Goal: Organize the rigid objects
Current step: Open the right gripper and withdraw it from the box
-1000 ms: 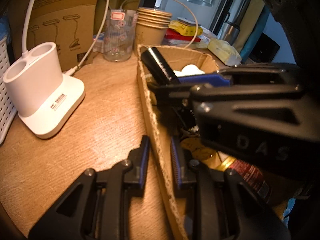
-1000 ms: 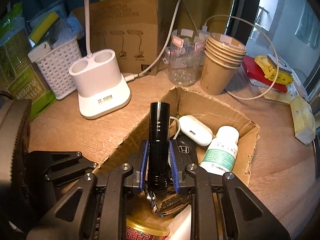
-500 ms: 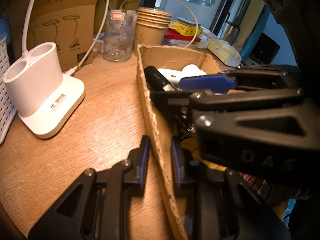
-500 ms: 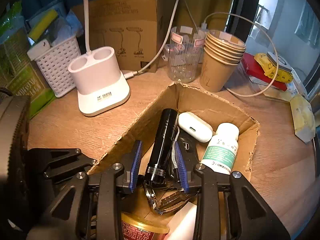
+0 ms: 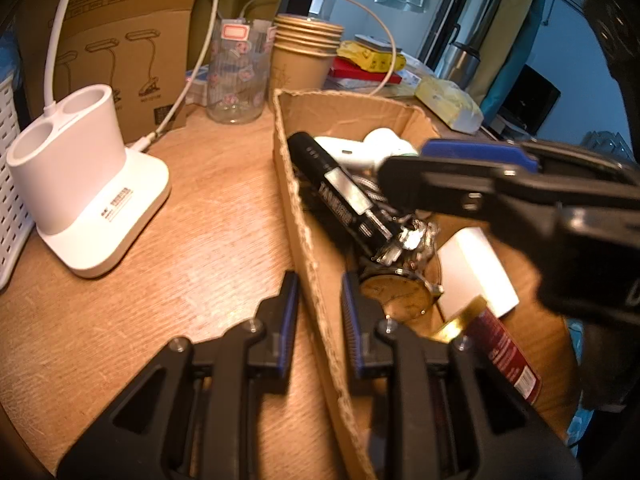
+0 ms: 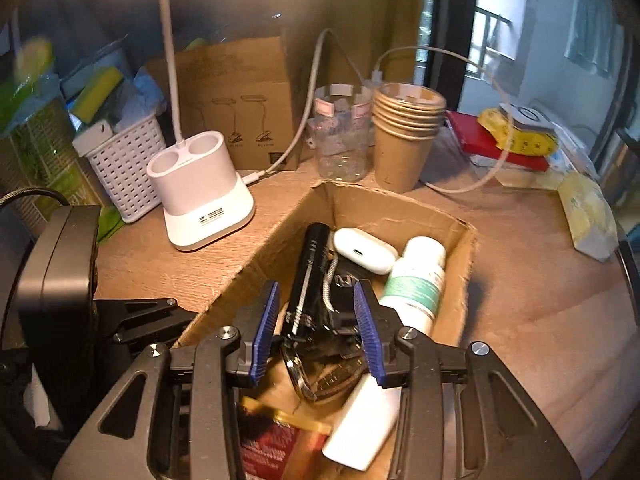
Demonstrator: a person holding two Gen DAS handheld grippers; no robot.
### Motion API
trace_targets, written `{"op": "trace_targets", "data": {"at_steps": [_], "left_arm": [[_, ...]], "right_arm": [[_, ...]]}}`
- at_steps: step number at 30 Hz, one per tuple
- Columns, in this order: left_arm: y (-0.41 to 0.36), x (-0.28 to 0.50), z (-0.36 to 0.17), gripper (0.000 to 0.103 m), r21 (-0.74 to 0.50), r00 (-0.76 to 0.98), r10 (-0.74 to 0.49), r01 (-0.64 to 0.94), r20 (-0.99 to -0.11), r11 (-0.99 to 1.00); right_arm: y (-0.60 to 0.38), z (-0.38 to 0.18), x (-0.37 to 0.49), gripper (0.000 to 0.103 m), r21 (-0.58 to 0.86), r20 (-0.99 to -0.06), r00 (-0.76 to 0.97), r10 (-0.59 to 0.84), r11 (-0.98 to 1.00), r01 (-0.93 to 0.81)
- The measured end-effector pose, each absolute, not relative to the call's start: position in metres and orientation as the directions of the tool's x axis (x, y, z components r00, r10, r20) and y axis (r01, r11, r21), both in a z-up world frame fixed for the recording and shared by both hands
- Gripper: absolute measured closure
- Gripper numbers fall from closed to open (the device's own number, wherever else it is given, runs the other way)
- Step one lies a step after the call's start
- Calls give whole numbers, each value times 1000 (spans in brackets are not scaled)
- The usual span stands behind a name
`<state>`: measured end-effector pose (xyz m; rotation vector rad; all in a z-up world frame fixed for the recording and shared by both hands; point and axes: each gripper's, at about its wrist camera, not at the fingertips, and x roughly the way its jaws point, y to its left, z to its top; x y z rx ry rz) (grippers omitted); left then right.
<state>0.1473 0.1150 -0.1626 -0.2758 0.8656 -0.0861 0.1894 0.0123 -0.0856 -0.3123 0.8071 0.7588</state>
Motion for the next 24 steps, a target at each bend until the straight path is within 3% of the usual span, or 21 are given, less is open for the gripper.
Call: {"op": "trace_targets", "data": {"at_steps": [8,18,24], "left_arm": [[115,148,-163,80,-272,647,-184,-37,-740,962],[112,147,-159,80,-242,650,-160,-38,-743,970],[105,142,-143,76,-194,658,-117,-45,-744,980]], "right_arm": [[-24,-82,170,62,48,-716,509,478,760,-648],[-66,-107,149,62,-80,-698,638,325,850,-520],[-77,-113,152,62,-33,-694,634,343,864,-503]]}}
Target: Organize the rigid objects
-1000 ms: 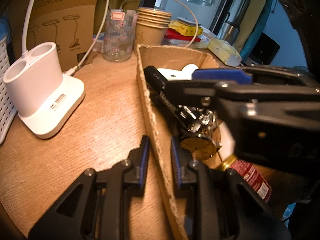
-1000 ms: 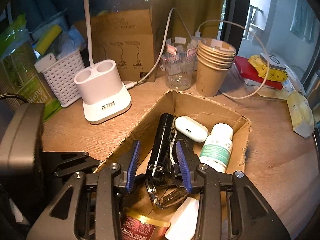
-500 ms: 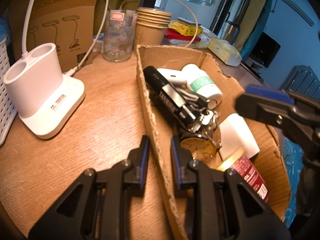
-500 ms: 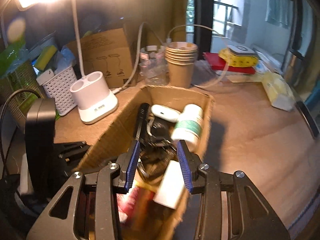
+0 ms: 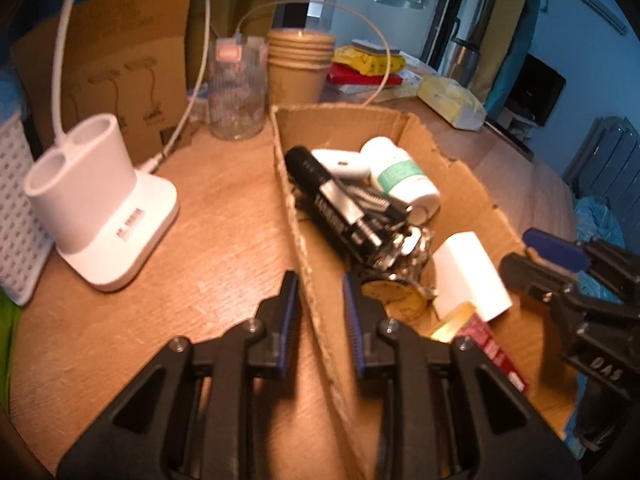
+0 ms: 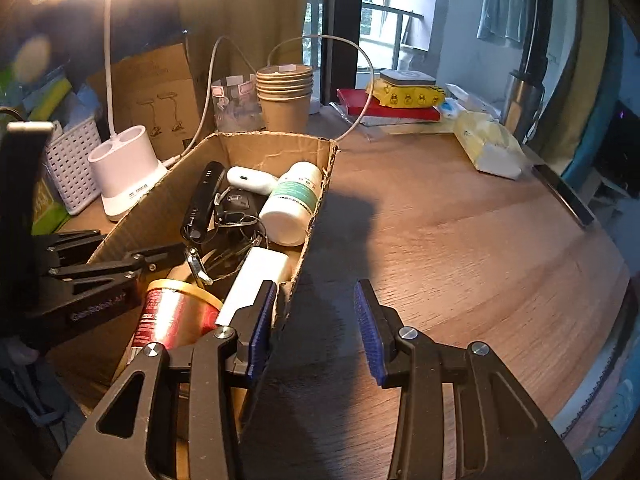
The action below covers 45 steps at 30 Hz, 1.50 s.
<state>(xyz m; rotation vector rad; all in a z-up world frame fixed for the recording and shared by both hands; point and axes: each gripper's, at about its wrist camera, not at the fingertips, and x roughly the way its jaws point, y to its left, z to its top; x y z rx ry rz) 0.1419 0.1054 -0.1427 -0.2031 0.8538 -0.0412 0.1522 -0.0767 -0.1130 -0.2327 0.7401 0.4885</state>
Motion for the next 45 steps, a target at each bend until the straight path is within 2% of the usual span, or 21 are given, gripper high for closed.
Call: {"op": "trace_targets", "data": {"at_steps": [6,8,13,16,19,21,23,26,28,31,38,45], "left_arm": [[96,112,-109,64,-120,707,-26,-84,-707,989],[94,100,-98,49,-127,722,-27,-84,-691,988],[86,72,-71,47,-137,759,-35,-72,-650,988],[79,58,-55,35,-141,777,-35,-69,-628,988],[72,40,-43,32,-147,798,-47,-53,-601,988],[67,29,-38,25,-143,806,-43,-52,-590,988],[65,16,-33,13,-160,819,-45,-58,-573,985],[62,-4,-25,6,-159,839,-26,-73,-543,985],[58,-14,-21,3,-123,847,23,-104,-531,987],[53,-27,-15,3,-80,855,63,-121,-515,989],[41,-54,1,1,-45,884,83,-116,-459,992],[38,-62,14,1,-85,899,27,-71,-438,994]], "right_arm": [[-83,-101,142,62,-14,-673,644,364,864,-503],[-88,-96,137,62,-7,-663,652,367,868,-496],[-103,-81,117,62,-7,-637,678,368,876,-482],[-113,-70,102,61,-7,-619,694,368,881,-474],[-123,-58,84,61,-13,-597,713,368,884,-467],[-128,-49,71,61,-19,-579,729,366,887,-461],[-135,-40,58,60,-18,-561,741,369,890,-457],[-144,-29,37,55,-12,-533,758,376,892,-451],[-149,-25,27,44,-7,-521,767,374,897,-442],[-157,-16,8,37,17,-492,784,380,904,-427],[-172,-2,-23,36,20,-430,830,356,923,-385],[-178,1,-26,35,40,-397,847,353,929,-369]]}}
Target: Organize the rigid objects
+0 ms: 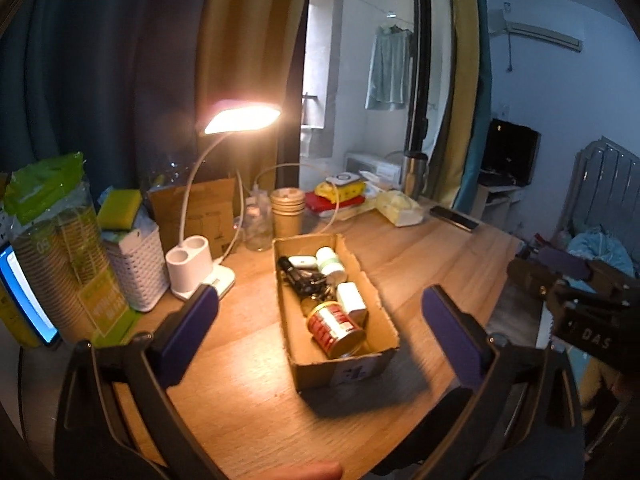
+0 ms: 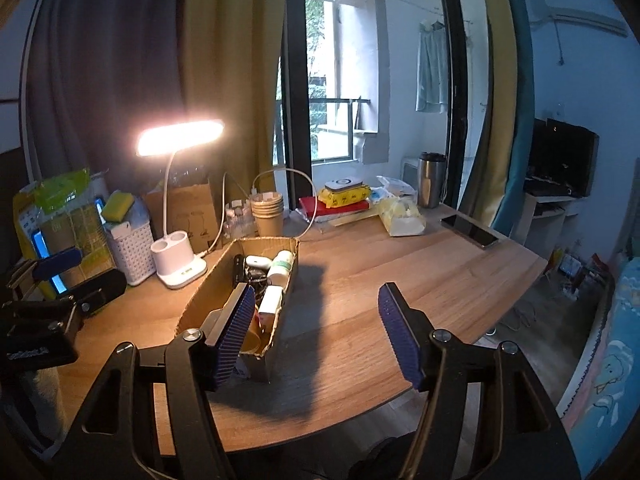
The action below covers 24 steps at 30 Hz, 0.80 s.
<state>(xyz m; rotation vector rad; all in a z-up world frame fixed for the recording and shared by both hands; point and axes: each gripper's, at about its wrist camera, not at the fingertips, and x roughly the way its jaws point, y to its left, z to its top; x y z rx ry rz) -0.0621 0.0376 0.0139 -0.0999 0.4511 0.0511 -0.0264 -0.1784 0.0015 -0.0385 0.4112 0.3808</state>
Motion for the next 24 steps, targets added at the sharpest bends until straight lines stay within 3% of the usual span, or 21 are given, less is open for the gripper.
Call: {"op": "trace_targets", "data": {"at_steps": [24], "left_arm": [[29,-51,18,1,-59,902,26,-57,-431,997]], "right_arm": [[-174,3,-17,35,25,-399,843,360,924,-382]]}}
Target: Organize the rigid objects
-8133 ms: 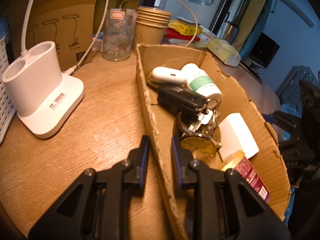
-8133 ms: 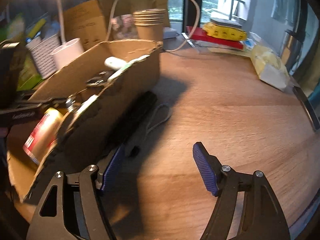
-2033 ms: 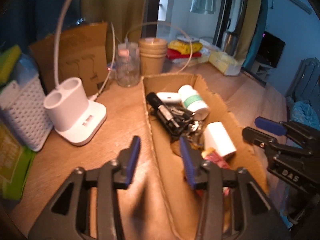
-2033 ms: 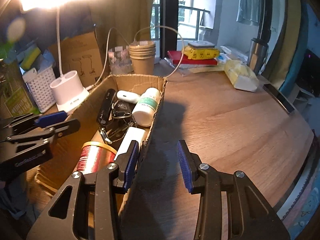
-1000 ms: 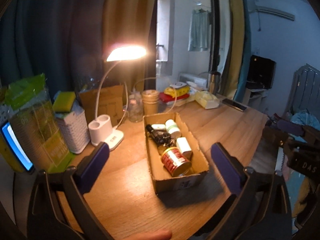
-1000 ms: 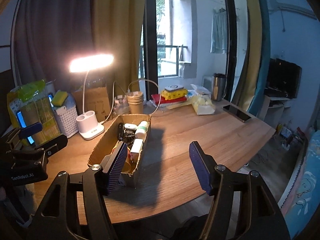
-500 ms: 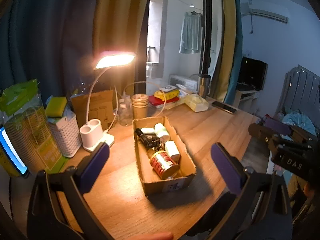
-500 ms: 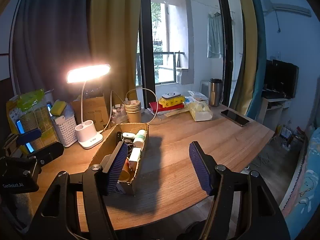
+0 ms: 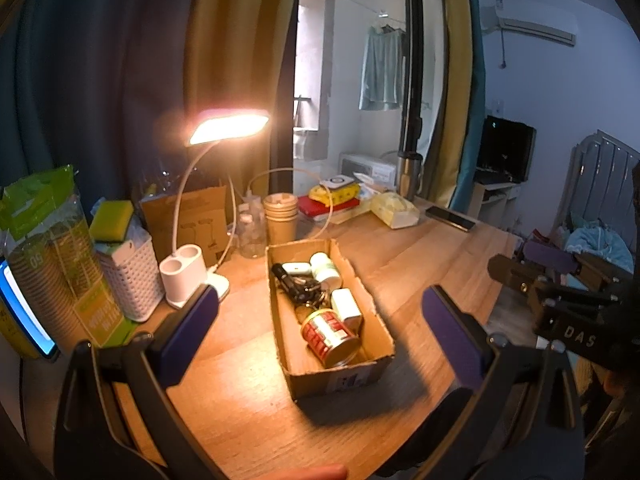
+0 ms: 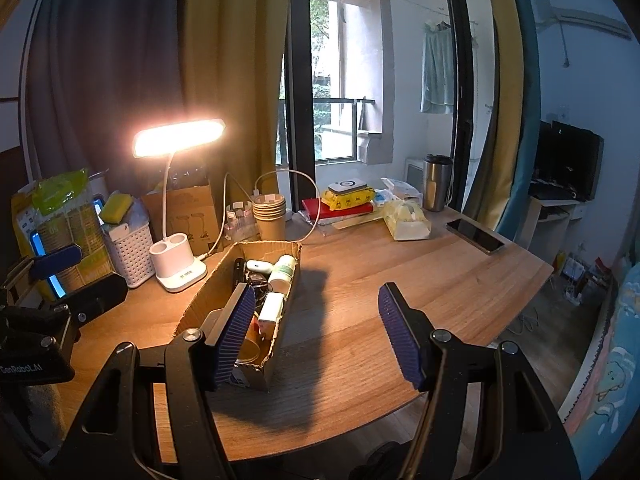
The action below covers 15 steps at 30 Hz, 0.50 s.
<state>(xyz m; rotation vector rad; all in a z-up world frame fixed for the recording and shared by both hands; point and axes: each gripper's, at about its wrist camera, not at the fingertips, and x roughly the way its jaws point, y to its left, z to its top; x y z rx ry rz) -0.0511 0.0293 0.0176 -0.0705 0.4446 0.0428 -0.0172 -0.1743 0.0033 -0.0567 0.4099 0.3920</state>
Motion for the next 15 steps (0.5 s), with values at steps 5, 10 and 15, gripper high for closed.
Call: {"op": "trace_targets", "data": {"at_steps": [5,10,15], "left_arm": [[30,-50,19,1,-61,903,27,-58,-429,996],[33,-52,21,1,-73,905,27,-64,-424,995],[35,-56,23,1,-86,909,22,-64,-416,994]], "right_arm": [[-174,5,-17,35,16,-396,850,348,928,-373],[-175,8,-18,35,-7,-391,863,321,936,-351],[-173,12,-20,35,-17,-382,865,324,934,-357]]}}
